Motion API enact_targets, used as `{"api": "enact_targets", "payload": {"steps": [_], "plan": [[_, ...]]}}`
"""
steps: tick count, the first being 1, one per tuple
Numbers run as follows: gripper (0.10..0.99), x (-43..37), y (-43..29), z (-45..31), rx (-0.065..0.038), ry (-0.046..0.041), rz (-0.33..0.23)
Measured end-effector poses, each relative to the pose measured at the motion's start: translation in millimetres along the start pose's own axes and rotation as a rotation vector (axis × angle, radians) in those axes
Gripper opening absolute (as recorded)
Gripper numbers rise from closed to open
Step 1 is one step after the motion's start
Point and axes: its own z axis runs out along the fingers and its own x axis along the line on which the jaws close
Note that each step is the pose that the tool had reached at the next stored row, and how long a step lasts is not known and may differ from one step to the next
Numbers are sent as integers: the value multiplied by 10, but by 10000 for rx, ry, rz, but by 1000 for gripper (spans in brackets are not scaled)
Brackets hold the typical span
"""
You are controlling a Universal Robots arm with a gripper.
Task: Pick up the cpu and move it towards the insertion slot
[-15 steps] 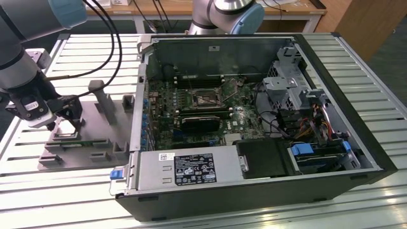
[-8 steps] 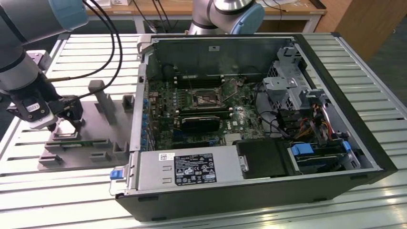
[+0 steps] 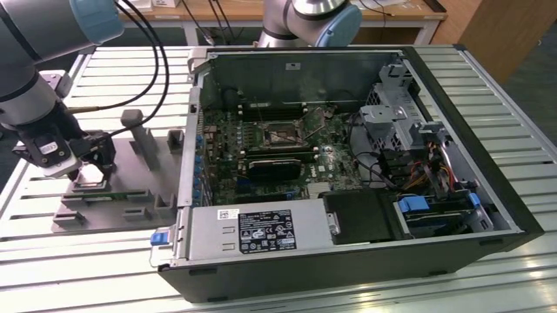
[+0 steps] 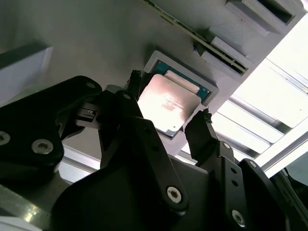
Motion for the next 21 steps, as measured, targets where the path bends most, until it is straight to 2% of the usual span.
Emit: {"api": "enact_targets", "payload": {"steps": [11, 13, 15, 21], "plan": [[647, 0, 8, 10, 0, 0, 0], [635, 0, 8, 11, 0, 0, 0], [533, 1, 8, 10, 1, 1, 0], [533, 1, 9, 12, 0, 0, 0]]}}
